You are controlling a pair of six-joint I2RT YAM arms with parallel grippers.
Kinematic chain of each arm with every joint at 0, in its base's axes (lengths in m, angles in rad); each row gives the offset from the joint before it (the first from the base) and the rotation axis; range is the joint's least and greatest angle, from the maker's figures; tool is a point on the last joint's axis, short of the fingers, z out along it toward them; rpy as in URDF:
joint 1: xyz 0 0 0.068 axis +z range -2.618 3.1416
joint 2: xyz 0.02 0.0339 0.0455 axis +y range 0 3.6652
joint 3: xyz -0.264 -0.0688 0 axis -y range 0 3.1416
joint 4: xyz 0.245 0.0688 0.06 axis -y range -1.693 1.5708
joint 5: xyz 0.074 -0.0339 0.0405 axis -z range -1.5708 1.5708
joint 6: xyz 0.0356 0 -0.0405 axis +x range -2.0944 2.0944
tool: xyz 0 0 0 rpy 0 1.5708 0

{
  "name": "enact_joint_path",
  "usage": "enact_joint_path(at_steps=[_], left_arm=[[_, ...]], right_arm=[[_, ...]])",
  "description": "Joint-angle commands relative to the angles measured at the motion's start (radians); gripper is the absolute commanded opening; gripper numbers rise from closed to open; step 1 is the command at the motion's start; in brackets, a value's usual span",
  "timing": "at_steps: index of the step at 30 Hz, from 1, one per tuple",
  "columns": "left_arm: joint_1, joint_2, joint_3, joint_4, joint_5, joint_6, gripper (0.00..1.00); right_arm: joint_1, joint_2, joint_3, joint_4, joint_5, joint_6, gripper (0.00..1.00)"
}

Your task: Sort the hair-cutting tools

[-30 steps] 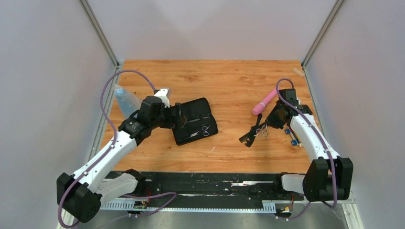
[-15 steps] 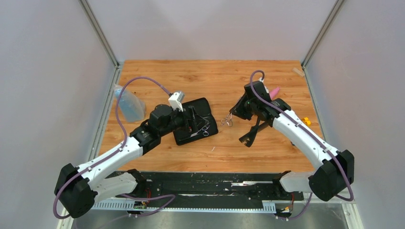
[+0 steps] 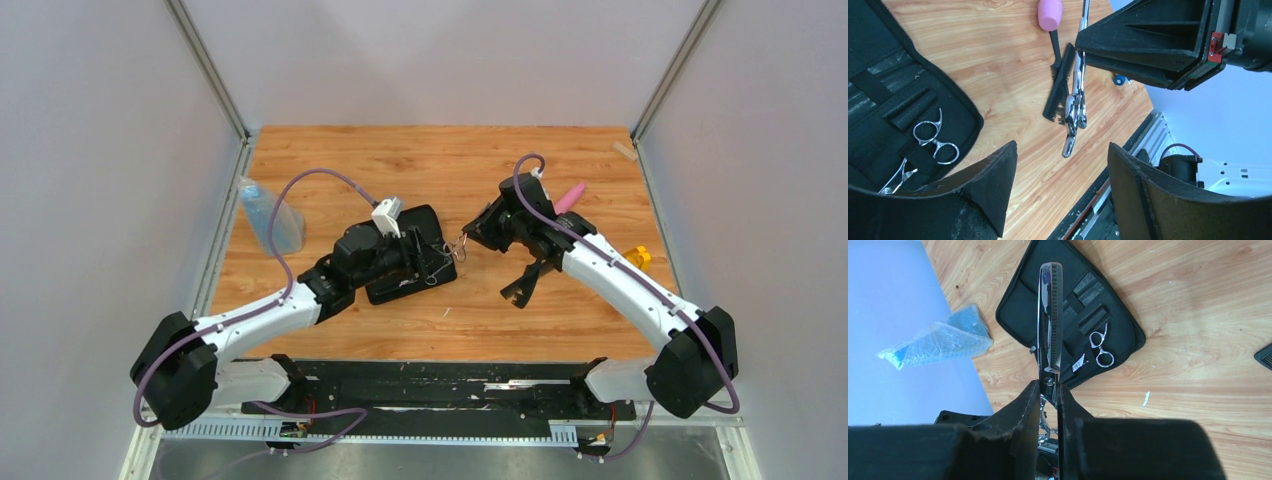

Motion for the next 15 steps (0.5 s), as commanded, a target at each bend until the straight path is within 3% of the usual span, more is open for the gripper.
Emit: enact_joint_path(at_steps=[1, 8, 12, 15], left_arm=[[-0.011, 0.037, -0.003, 0.131, 0.019, -0.035, 0.72], [-0.014, 0.088, 0.008, 0.166, 0.029, -0.054, 0.55], [-0.014, 0.097, -0.002, 0.185, 0.035, -0.064, 0.41], [-0.014, 0.089, -0.009, 0.187, 0.026, -0.057, 0.25]], right_arm=[[0.012, -0.045, -0.018, 0.076, -0.010, 0.069, 0.00], [0.025, -0.054, -0.041, 0.096, -0.045, 0.085, 0.00], [0.032, -0.045, -0.045, 0.107, -0.060, 0.078, 0.00], [0.036, -0.044, -0.058, 0.114, -0.068, 0.075, 0.00]])
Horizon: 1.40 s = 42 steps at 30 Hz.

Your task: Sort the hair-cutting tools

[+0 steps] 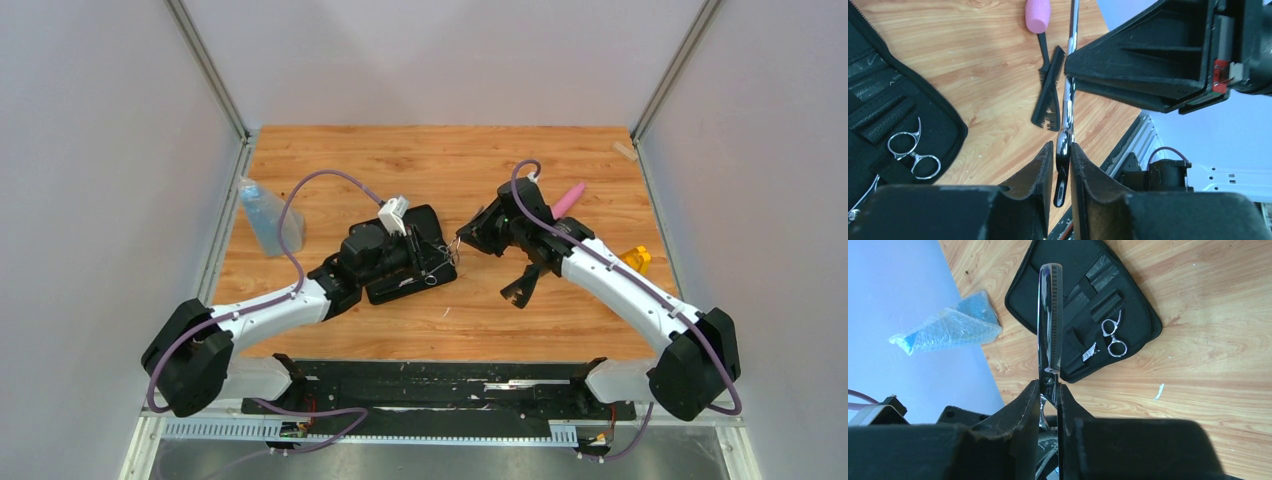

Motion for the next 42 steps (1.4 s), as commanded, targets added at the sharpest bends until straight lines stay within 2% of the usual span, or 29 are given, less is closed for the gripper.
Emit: enact_joint_path(at_steps=[1, 3, 4, 6, 8, 10, 14, 16, 19, 24, 28, 33, 37, 42], left_arm=[[-0.006, -0.010, -0.009, 0.064, -0.009, 0.004, 0.13], [-0.006, -0.019, -0.014, 0.048, -0.024, 0.020, 0.01], [-0.005, -0.028, -0.014, 0.037, -0.030, 0.031, 0.00], [0.002, -0.047, -0.014, -0.010, -0.045, 0.057, 0.00], [0.020, -0.073, -0.014, -0.062, -0.043, 0.083, 0.00], [0.052, -0.106, -0.014, -0.127, -0.040, 0.110, 0.00], [0.152, -0.164, -0.001, -0.339, -0.013, 0.164, 0.00], [0.217, -0.186, 0.001, -0.434, 0.020, 0.186, 0.00], [0.316, -0.235, 0.007, -0.533, 0.076, 0.214, 0.00], [0.470, -0.266, 0.057, -0.759, 0.152, 0.280, 0.00], [0.584, -0.273, 0.071, -0.841, 0.260, 0.318, 0.00], [0.645, -0.264, 0.089, -0.901, 0.337, 0.369, 0.00], [0.667, -0.237, 0.102, -0.936, 0.421, 0.409, 0.00], [0.669, -0.198, 0.104, -0.938, 0.513, 0.443, 0.00]], right_arm=[[0.011, -0.026, -0.016, 0.065, -0.031, 0.029, 0.00], [0.011, -0.020, -0.021, 0.080, -0.049, 0.003, 0.01], [0.011, -0.018, -0.023, 0.085, -0.054, -0.016, 0.03], [0.011, -0.012, -0.022, 0.086, -0.054, -0.071, 0.12], [0.011, -0.012, -0.022, 0.082, -0.039, -0.131, 0.26], [0.011, -0.011, -0.024, 0.070, -0.015, -0.196, 0.36], [0.011, 0.016, -0.015, 0.019, 0.055, -0.318, 0.47], [0.010, 0.049, -0.012, 0.010, 0.068, -0.389, 0.49], [0.010, 0.152, 0.014, 0.005, 0.056, -0.510, 0.49], [0.024, 0.379, 0.163, -0.084, 0.008, -0.625, 0.45], [0.050, 0.521, 0.261, -0.121, 0.057, -0.656, 0.45], [0.064, 0.624, 0.314, -0.125, 0.072, -0.664, 0.44], [0.066, 0.632, 0.281, -0.130, 0.099, -0.691, 0.34], [0.064, 0.579, 0.175, -0.132, 0.165, -0.774, 0.11]])
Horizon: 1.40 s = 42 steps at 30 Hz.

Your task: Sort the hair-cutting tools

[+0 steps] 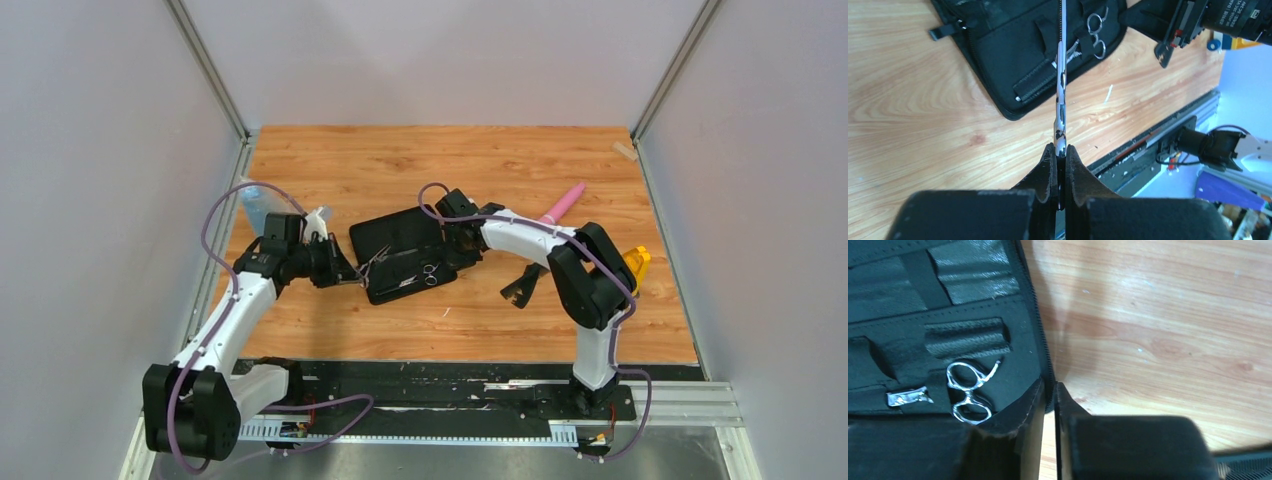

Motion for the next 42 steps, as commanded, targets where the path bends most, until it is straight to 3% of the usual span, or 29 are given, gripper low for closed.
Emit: enact_joint_path(at_steps=[1, 5, 15, 23, 31, 42], left_arm=[[0.008, 0.019, 0.034, 0.005, 0.159, 0.058, 0.00], [0.008, 0.038, 0.022, 0.017, 0.237, 0.069, 0.00], [0.007, 0.132, -0.030, 0.044, 0.379, 0.061, 0.00], [-0.014, 0.242, -0.046, 0.066, 0.401, 0.037, 0.00], [-0.014, 0.326, -0.139, 0.305, 0.419, -0.114, 0.00], [-0.037, 0.418, -0.148, 0.406, 0.464, -0.164, 0.00]], right_arm=[[-0.002, -0.066, -0.098, -0.022, 0.101, -0.104, 0.07], [-0.030, -0.132, -0.178, -0.015, 0.119, -0.167, 0.00], [-0.083, -0.224, -0.274, 0.065, 0.096, -0.348, 0.00], [-0.090, -0.229, -0.265, 0.080, 0.064, -0.343, 0.00], [-0.090, -0.227, -0.266, 0.083, 0.063, -0.331, 0.00], [-0.085, -0.212, -0.262, 0.090, 0.056, -0.327, 0.01]])
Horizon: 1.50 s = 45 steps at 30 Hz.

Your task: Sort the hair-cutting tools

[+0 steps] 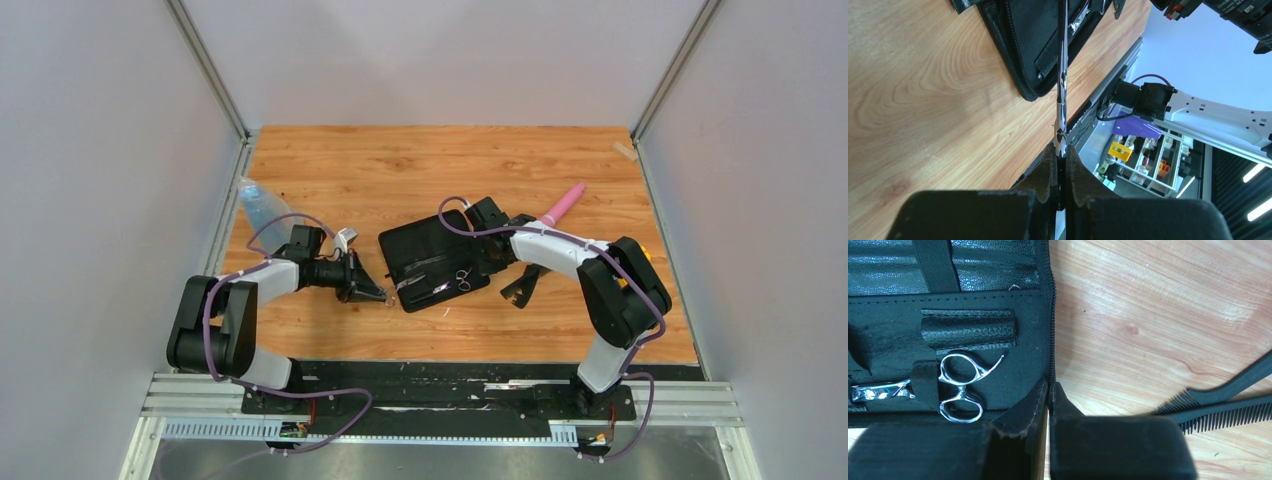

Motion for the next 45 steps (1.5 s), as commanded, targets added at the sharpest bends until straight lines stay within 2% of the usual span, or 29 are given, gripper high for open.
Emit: enact_joint_path(at_steps=[1, 6, 12, 19, 27, 33, 36, 39, 42, 45], left_arm=[[-0.023, 0.030, -0.010, 0.074, 0.042, -0.040, 0.00], [-0.030, 0.028, -0.035, 0.068, 0.063, -0.046, 0.00], [-0.030, -0.029, -0.046, -0.033, 0.022, -0.035, 0.00], [-0.030, -0.070, -0.062, -0.056, 0.009, -0.047, 0.00], [-0.048, 0.025, -0.062, 0.119, 0.020, -0.116, 0.00], [-0.069, 0.099, -0.048, 0.177, 0.014, -0.129, 0.00], [-0.070, 0.124, -0.032, 0.154, -0.032, -0.105, 0.00], [-0.070, 0.140, 0.014, 0.057, -0.116, -0.061, 0.01], [-0.070, 0.140, 0.042, -0.009, -0.188, -0.035, 0.12], [-0.070, 0.134, 0.068, -0.044, -0.273, -0.023, 0.34]], right_arm=[[0.001, -0.009, -0.005, 0.021, 0.001, -0.009, 0.01], [0.006, -0.008, -0.002, 0.021, 0.003, -0.009, 0.01], [0.009, -0.009, -0.005, 0.021, 0.008, -0.008, 0.01], [0.011, -0.011, -0.005, 0.024, 0.008, -0.006, 0.01], [0.022, -0.008, -0.004, 0.025, -0.002, -0.005, 0.01], [0.027, -0.010, -0.004, 0.027, -0.007, -0.005, 0.01], [0.030, -0.010, -0.002, 0.025, -0.011, -0.006, 0.01], [0.033, -0.009, -0.002, 0.026, -0.010, -0.006, 0.01], [0.036, -0.011, -0.004, 0.026, -0.012, -0.008, 0.01], [0.039, -0.013, -0.005, 0.026, -0.010, -0.008, 0.01]])
